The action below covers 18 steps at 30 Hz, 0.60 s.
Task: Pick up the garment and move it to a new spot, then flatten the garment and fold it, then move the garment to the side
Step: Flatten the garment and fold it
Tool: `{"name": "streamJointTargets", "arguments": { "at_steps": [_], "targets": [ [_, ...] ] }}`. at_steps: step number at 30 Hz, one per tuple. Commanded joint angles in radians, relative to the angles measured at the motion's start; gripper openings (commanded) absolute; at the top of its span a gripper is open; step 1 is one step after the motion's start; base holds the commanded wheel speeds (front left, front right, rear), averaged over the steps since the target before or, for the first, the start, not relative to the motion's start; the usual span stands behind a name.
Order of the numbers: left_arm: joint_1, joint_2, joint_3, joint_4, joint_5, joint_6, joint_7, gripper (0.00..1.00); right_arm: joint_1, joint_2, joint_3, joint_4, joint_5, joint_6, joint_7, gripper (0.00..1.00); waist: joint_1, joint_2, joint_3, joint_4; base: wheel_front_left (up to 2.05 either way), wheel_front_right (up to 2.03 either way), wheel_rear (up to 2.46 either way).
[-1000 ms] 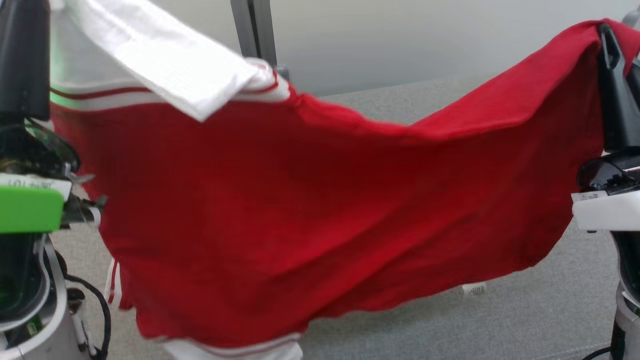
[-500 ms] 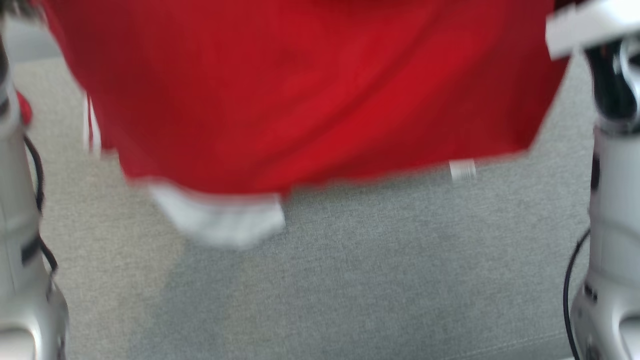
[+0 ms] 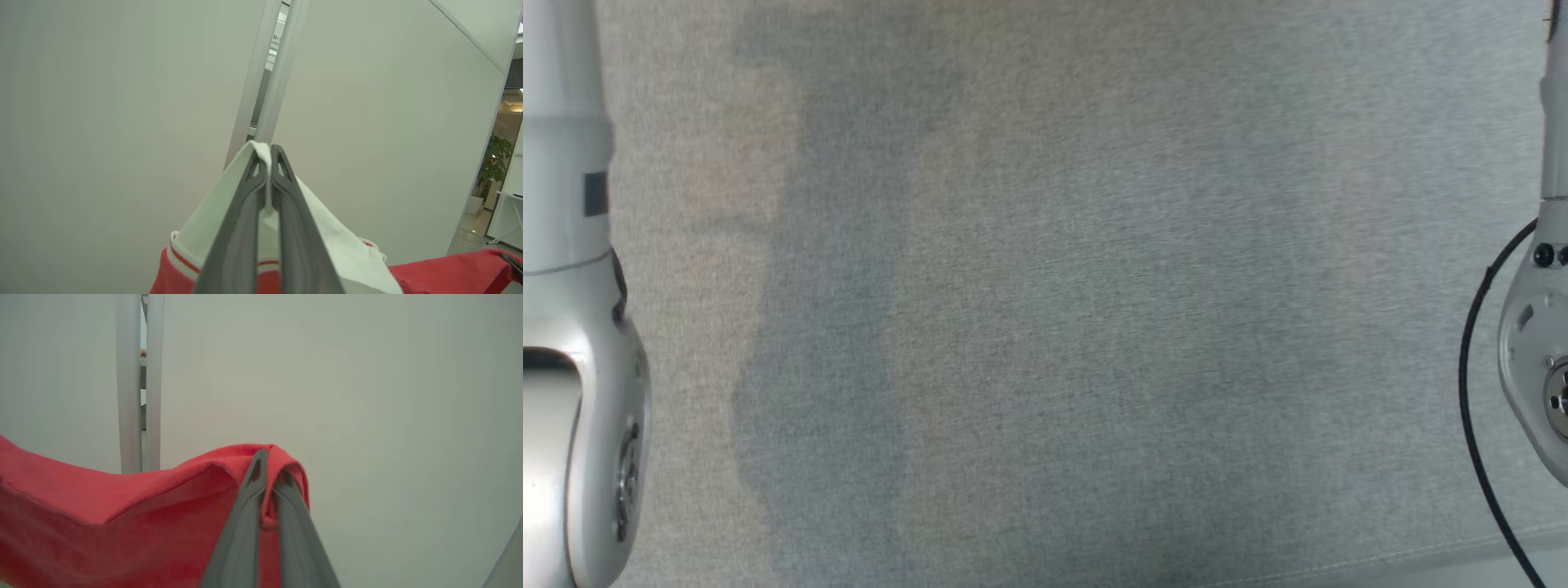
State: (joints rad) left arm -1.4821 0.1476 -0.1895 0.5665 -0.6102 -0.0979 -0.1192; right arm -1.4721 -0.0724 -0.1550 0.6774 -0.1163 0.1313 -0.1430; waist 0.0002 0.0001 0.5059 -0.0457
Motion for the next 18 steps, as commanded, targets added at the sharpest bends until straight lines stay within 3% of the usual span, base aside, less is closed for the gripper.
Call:
{"name": "streamJointTargets", "arguments": {
  "at_steps": [1,6,10,15,18],
  "targets": [
    [-0.009,-0.003,-0.002,0.027,-0.003,-0.010,-0.031,0.00,-0.003,0.006,-0.007,0.045,-0.018,-0.001,-0.028,0.00,-0.0002,-0.0001,0.082,0.058,0.00,0.00,0.00],
    [0.068,0.012,-0.026,0.094,-0.027,-0.029,-0.106,0.00,0.056,0.014,-0.004,0.179,-0.037,-0.001,-0.100,0.00,-0.0002,-0.0001,0.120,0.065,0.00,0.00,0.00],
    [0.167,0.035,-0.058,0.067,-0.058,-0.034,-0.134,0.00,0.119,0.018,0.010,0.230,-0.014,-0.001,-0.121,0.00,-0.0002,-0.0001,0.132,0.056,0.00,0.00,0.00],
    [0.343,0.082,-0.079,-0.061,-0.132,-0.034,-0.147,0.00,0.211,0.019,0.052,0.172,0.040,-0.001,-0.123,0.00,-0.0002,-0.0001,0.127,0.048,0.00,0.00,0.00],
    [0.452,0.093,-0.045,-0.159,-0.163,-0.035,-0.147,0.00,0.272,0.019,0.079,0.119,0.087,-0.001,-0.123,0.00,-0.0002,-0.0001,0.115,0.042,0.00,0.00,0.00]
  ]
}}
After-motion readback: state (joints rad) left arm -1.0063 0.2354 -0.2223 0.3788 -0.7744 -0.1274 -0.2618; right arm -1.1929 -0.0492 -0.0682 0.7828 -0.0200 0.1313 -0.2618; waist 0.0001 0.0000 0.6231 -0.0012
